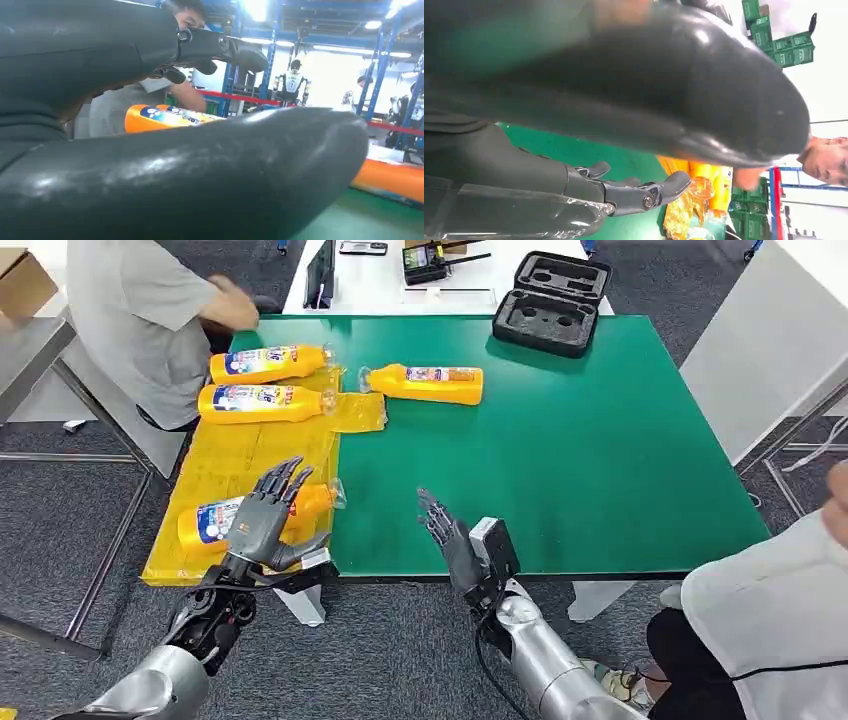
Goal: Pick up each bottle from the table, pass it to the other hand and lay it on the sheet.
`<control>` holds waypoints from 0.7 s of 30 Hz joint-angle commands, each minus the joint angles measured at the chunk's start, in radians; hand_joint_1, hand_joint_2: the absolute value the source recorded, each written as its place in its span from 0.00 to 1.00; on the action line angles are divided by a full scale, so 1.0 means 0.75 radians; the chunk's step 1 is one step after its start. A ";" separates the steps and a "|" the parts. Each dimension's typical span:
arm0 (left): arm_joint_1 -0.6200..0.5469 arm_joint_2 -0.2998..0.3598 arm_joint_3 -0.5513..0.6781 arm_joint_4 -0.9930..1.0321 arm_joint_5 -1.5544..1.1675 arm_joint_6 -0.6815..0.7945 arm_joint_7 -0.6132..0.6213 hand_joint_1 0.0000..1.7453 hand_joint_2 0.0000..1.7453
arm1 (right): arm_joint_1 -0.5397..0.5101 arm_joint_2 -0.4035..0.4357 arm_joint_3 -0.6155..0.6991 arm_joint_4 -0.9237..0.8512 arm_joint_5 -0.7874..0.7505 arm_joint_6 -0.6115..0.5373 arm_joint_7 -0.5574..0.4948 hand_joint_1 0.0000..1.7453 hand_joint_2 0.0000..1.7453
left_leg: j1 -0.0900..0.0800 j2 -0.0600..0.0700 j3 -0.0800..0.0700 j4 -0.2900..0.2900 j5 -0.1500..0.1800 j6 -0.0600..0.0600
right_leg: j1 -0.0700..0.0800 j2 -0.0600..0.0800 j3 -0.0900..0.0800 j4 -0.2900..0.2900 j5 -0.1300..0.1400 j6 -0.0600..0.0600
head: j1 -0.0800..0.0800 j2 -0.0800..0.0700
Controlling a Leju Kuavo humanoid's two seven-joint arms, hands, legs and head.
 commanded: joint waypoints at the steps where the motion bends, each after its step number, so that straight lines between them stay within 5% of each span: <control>1: 0.068 -0.045 -0.039 -0.254 0.126 0.048 -0.001 0.00 0.00 | 0.003 -0.024 -0.021 0.020 0.010 -0.016 0.003 0.00 0.00 | 0.003 -0.001 0.004 0.001 -0.003 -0.003 | 0.003 -0.002 0.006 -0.001 -0.002 -0.003 | -0.001 0.000; 9: 0.261 0.068 -0.789 -0.786 1.323 0.045 -0.001 0.00 0.00 | 0.252 -0.073 -0.117 -0.381 0.054 -0.186 0.003 0.00 0.00 | 0.002 -0.007 0.004 0.001 -0.004 -0.003 | 0.003 -0.007 0.007 0.000 -0.005 -0.003 | -0.001 0.000; 13: 0.335 0.069 -0.801 -0.934 1.532 -0.052 -0.001 0.00 0.00 | 0.396 -0.037 -0.212 -0.690 0.069 -0.354 0.003 0.00 0.00 | 0.001 -0.005 0.000 0.001 -0.003 -0.002 | 0.001 -0.004 0.003 0.000 -0.003 -0.002 | 0.000 0.000; 16: 0.393 0.002 -0.724 -1.005 1.606 -0.158 -0.001 0.00 0.00 | 0.492 -0.008 -0.211 -1.008 0.143 -0.703 0.003 0.00 0.00 | 0.000 -0.003 -0.002 0.001 -0.003 -0.002 | 0.000 -0.003 0.000 0.001 -0.003 -0.002 | -0.001 0.000; 21: 0.393 0.002 -0.724 -1.005 1.606 -0.158 -0.001 0.00 0.00 | 0.492 -0.008 -0.211 -1.008 0.143 -0.703 0.003 0.00 0.00 | 0.002 -0.001 0.002 0.001 -0.004 -0.003 | 0.002 -0.001 0.004 -0.001 -0.003 -0.003 | -0.001 0.000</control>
